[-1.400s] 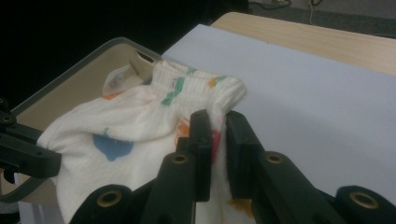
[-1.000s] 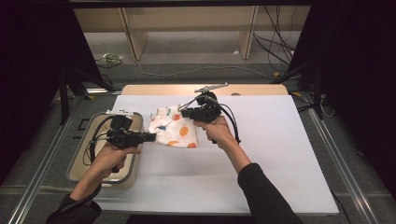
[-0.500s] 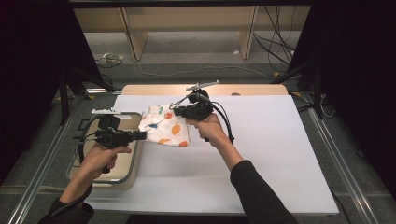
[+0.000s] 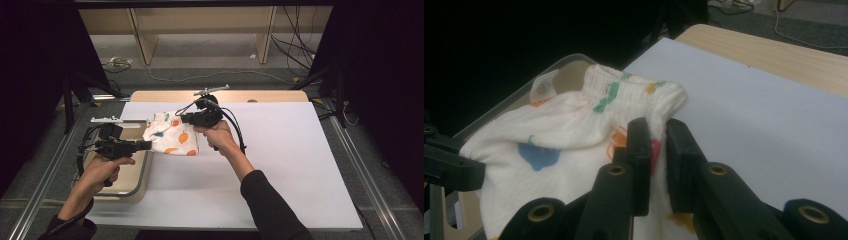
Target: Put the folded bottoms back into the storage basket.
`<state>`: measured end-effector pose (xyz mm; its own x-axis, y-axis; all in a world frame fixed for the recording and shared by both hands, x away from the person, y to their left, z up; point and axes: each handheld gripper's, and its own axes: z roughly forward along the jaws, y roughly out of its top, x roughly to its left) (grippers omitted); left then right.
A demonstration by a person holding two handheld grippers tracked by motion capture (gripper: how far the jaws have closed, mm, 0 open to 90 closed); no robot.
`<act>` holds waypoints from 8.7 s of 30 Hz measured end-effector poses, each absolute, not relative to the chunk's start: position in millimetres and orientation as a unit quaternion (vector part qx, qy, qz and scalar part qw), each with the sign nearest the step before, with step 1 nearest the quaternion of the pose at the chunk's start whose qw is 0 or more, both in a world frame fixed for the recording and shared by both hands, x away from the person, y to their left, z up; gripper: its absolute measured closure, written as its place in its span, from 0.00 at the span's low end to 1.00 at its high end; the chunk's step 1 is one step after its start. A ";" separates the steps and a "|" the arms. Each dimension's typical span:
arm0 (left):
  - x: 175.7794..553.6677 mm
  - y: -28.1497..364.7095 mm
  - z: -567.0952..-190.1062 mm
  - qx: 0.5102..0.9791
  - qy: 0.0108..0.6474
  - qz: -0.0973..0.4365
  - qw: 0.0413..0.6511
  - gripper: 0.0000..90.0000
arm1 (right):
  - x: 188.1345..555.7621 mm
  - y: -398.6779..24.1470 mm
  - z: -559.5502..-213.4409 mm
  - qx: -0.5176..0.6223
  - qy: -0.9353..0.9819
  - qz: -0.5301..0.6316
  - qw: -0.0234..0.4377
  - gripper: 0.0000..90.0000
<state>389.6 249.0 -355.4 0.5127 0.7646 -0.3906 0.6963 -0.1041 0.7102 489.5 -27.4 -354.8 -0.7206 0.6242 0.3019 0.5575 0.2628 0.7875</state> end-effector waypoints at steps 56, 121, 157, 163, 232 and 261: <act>374.6 309.4 -352.6 0.707 0.532 0.036 0.463 0.94 | 490.7 39.6 -347.5 0.348 0.807 0.476 0.023 0.91; 356.5 361.8 -359.7 0.690 0.568 0.042 0.447 0.94 | 479.9 111.2 -348.7 0.319 0.824 0.468 0.011 0.91; 352.5 389.5 -366.3 0.680 0.590 0.043 0.433 0.94 | 475.3 138.4 -358.7 0.315 0.827 0.465 0.004 0.91; 353.0 389.7 -367.6 0.679 0.592 0.043 0.433 0.94 | 475.9 139.8 -360.6 0.317 0.827 0.463 0.005 0.91; 359.4 397.6 -389.4 0.677 0.614 0.029 0.405 0.91 | 474.7 152.5 -392.4 0.324 0.837 0.440 -0.009 0.80; 363.6 381.2 -384.3 0.679 0.605 0.047 0.414 0.42 | 477.0 126.9 -374.4 0.338 0.820 0.462 0.001 0.32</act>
